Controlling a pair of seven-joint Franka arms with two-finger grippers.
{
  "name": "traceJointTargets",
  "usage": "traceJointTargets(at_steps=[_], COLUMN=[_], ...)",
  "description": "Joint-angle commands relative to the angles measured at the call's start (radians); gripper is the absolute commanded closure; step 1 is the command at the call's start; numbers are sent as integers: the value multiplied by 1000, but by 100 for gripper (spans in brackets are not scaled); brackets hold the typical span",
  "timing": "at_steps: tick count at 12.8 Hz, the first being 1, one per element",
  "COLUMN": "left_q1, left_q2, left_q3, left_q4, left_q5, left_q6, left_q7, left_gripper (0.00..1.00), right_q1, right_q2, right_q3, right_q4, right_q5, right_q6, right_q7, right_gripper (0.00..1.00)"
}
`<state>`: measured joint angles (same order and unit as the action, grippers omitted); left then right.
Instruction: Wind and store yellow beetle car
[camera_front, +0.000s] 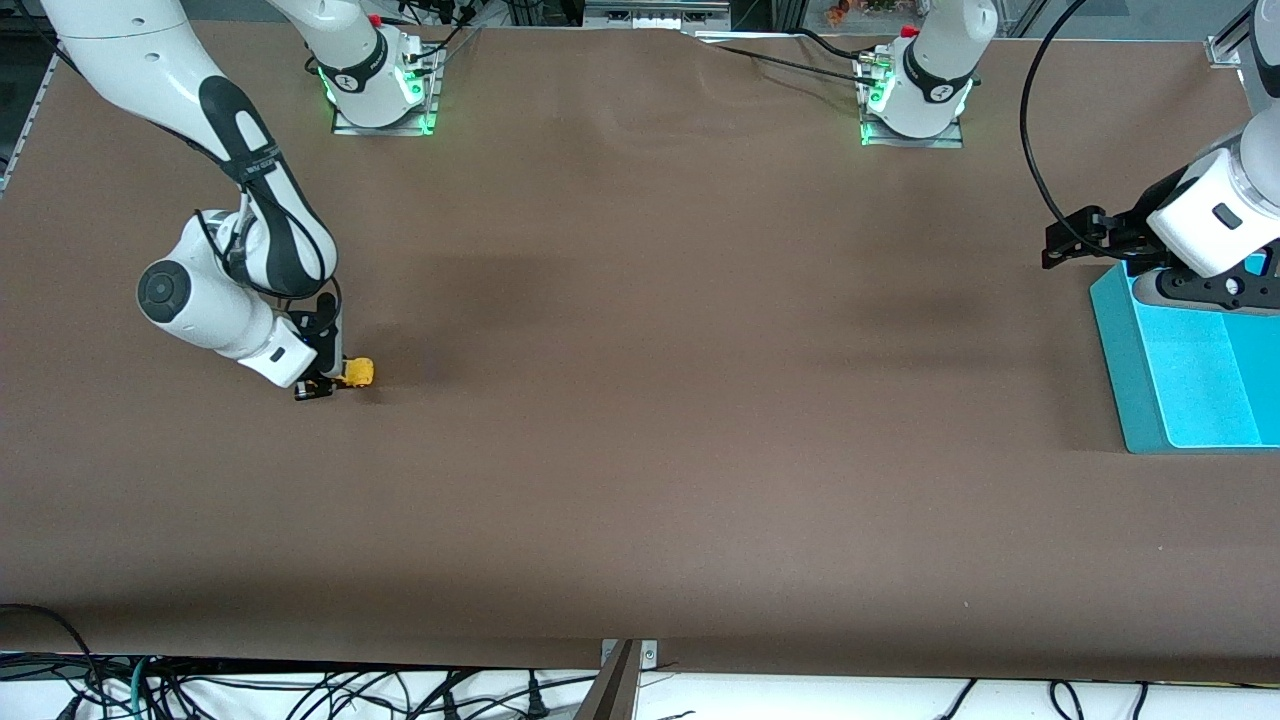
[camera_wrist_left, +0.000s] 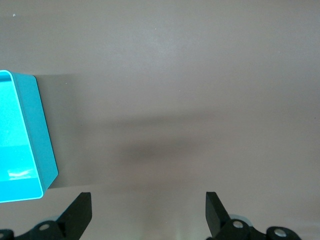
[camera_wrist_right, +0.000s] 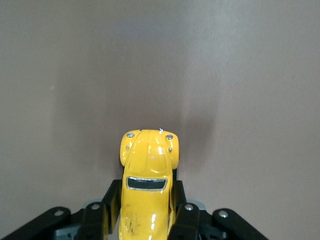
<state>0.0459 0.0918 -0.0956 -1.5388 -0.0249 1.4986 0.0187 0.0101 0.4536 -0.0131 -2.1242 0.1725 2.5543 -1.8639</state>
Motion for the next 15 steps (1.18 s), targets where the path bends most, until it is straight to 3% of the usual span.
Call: traceJointTargets(at_steps=[1, 12, 13, 14, 15], left_q1=[3, 3, 3, 3, 3], left_q2=[14, 14, 14, 14, 14], left_q3=[-1, -1, -1, -1, -1], left_q4=[34, 34, 34, 34, 34], left_q5=[-12, -12, -12, -12, -12], left_q6=[-24, -24, -24, -24, -24], left_q7=[14, 14, 14, 14, 14], left_gripper=[0, 0, 0, 0, 0], right_q1=[-45, -102, -101, -101, -101], right_q2=[42, 50, 50, 48, 46], right_q3=[5, -11, -11, -11, -11], right_q4=[-8, 18, 30, 38, 52], right_q5=[15, 15, 15, 15, 15], right_q6=[4, -20, -28, -37, -55], right_q7=[-83, -161, -150, -129, -106], right_gripper=[100, 100, 79, 12, 0])
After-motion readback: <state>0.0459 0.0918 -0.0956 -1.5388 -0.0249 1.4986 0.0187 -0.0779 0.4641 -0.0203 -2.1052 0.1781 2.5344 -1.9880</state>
